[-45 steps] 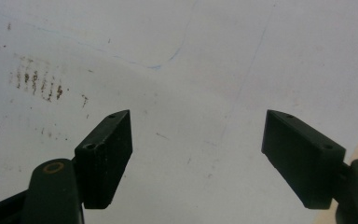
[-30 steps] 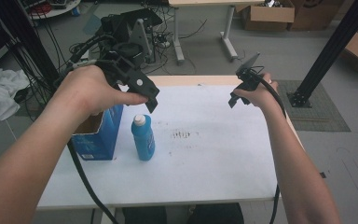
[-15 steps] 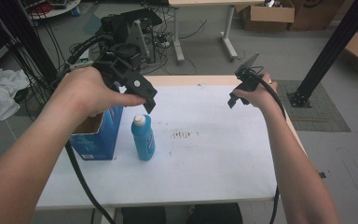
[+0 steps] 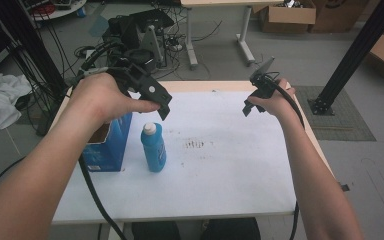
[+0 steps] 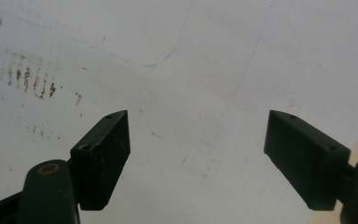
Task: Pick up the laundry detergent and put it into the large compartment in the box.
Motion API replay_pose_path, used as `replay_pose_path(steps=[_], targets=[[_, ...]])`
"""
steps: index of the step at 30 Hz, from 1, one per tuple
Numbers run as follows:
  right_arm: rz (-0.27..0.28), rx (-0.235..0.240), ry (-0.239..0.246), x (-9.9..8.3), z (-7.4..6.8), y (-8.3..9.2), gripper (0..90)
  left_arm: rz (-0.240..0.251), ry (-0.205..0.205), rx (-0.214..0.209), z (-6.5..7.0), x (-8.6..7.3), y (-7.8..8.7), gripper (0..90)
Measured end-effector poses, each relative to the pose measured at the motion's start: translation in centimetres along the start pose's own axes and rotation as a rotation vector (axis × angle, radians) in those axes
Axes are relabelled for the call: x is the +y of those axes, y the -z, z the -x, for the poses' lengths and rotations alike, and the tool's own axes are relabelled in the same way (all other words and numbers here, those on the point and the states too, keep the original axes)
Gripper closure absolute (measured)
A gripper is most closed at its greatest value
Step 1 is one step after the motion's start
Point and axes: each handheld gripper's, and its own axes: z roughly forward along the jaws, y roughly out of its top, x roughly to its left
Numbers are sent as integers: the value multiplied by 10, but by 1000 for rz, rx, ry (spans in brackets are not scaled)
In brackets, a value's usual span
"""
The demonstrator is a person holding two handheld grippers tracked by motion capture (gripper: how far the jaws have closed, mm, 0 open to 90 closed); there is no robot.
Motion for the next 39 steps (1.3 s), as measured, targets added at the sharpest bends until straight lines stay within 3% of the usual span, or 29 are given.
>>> replay_pose_path(steps=[17,39], targets=[[11,0,25,1,-3,-1,222,-25,60,43,-17,16,-49,1],[7,13,23,0,-1,-12,224,-73,107,44,-33,20,-100,1]])
